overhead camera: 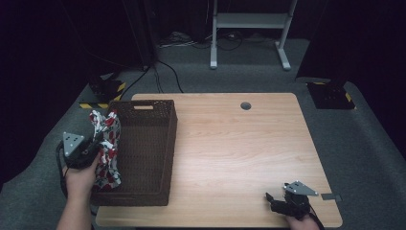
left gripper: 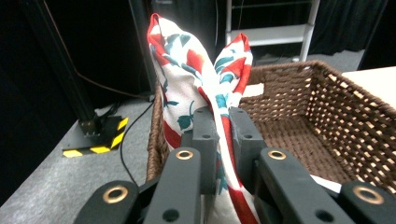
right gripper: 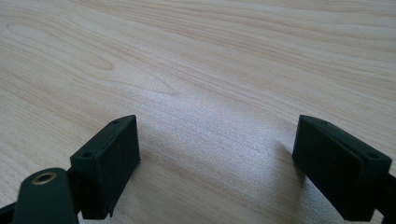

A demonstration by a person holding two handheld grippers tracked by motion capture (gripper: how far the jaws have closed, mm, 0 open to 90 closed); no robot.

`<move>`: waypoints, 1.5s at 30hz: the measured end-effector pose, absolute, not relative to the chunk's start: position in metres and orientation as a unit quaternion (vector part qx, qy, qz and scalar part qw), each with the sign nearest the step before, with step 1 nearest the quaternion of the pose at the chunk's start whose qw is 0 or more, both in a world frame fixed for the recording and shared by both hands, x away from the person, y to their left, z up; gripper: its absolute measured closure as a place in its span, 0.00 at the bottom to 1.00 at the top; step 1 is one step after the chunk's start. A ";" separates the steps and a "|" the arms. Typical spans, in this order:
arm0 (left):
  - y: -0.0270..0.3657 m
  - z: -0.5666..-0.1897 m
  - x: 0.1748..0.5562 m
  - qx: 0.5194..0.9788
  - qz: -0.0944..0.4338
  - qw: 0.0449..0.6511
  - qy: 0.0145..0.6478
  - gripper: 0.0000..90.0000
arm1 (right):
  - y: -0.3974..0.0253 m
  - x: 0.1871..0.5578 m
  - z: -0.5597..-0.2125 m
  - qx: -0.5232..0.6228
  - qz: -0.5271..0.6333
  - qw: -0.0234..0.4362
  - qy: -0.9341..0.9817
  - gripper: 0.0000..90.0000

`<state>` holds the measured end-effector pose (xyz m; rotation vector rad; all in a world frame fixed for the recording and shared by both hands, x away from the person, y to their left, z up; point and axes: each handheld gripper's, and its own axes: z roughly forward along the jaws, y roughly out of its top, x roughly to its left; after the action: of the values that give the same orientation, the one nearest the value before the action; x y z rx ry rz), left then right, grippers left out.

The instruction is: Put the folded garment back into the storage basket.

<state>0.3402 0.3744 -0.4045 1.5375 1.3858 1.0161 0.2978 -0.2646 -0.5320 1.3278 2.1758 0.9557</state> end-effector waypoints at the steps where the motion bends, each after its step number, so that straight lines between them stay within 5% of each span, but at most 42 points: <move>1: 0.374 -0.404 0.340 0.609 0.403 0.406 0.549 0.92 | -0.265 0.298 -0.532 0.477 0.343 0.208 0.782 0.16; 22: 0.359 -0.414 0.377 0.642 0.370 0.339 0.580 0.92 | -0.264 0.297 -0.532 0.474 0.343 0.208 0.784 0.16; 33: 0.323 -0.419 0.393 0.682 0.358 0.303 0.561 0.92 | -0.264 0.297 -0.532 0.473 0.343 0.208 0.784 0.16; 45: 0.258 -0.439 0.437 0.759 0.308 0.190 0.541 0.91 | -0.264 0.297 -0.532 0.471 0.346 0.205 0.785 0.16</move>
<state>0.4372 0.2579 -0.4389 2.1321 1.5215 0.8669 0.2972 -0.2641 -0.5321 1.3124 2.1887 0.9633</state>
